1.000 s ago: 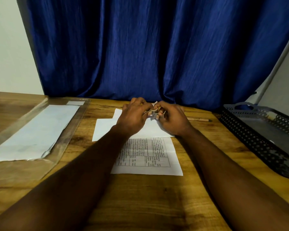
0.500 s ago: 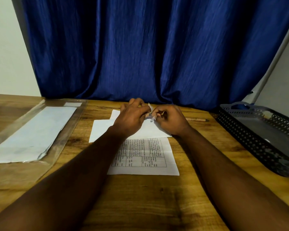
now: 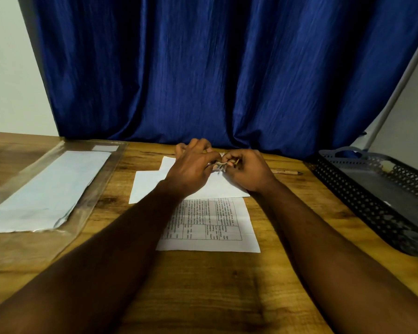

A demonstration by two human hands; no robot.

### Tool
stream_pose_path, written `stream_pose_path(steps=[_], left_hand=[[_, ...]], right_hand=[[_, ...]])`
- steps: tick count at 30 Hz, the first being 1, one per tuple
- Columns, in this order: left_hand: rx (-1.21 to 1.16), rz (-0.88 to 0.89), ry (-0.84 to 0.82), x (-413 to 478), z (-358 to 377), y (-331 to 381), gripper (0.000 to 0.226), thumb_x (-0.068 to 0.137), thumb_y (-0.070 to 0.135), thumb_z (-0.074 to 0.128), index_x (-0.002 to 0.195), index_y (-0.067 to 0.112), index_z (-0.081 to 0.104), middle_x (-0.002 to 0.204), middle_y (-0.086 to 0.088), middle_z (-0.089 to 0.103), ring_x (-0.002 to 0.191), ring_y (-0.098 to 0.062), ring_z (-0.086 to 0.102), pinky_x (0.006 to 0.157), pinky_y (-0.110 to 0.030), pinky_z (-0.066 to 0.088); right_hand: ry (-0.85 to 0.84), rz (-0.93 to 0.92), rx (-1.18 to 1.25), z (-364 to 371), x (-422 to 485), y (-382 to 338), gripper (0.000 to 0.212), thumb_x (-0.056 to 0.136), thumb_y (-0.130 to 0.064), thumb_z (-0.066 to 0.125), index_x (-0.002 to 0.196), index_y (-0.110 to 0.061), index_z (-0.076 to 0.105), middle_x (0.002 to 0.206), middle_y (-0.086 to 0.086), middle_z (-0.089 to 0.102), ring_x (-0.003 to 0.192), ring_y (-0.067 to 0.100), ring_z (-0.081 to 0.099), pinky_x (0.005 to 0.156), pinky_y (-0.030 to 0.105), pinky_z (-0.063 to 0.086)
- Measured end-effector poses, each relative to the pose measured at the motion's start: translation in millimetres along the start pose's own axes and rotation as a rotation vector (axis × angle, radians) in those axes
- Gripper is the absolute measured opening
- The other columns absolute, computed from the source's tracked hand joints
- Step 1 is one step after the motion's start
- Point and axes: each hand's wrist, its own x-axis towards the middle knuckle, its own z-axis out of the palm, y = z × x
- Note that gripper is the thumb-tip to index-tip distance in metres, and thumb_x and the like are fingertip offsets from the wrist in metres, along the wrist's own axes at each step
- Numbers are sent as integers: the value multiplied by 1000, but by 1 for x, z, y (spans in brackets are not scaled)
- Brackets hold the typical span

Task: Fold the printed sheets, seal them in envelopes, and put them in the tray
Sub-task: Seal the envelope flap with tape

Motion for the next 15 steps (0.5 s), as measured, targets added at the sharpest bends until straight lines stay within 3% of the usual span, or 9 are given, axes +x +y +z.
stream_pose_path(steps=[5, 9, 11, 15], left_hand=[[3, -42, -31, 0, 1, 4, 29, 100, 26, 61, 128, 32, 66, 134, 4, 55, 126, -18, 46, 104, -46, 23], [-33, -65, -23, -1, 7, 2, 44, 95, 26, 65, 138, 31, 62, 148, 4, 54, 144, -21, 41, 117, -51, 14], [-75, -64, 0, -1, 8, 1, 57, 92, 32, 64, 149, 33, 53, 161, 2, 44, 156, -23, 27, 122, -53, 8], [-73, -85, 7, 1, 5, 5, 72, 90, 39, 64, 158, 32, 40, 174, 2, 17, 162, -20, 6, 126, -59, 3]], right_hand=[[50, 65, -14, -1, 5, -7, 14, 82, -8, 80, 86, -22, 80, 77, -10, 75, 74, 9, 70, 72, 25, 59], [61, 54, -49, 0, 11, -7, 5, 83, -14, 82, 83, -18, 80, 74, -5, 74, 70, 13, 68, 70, 32, 60], [55, 59, -96, 1, 15, -2, 2, 83, -17, 81, 84, -17, 80, 74, -5, 75, 69, 14, 69, 70, 38, 61], [32, 154, -189, 0, 25, 12, 7, 86, -24, 82, 89, -17, 81, 77, -5, 75, 71, 14, 68, 73, 35, 61]])
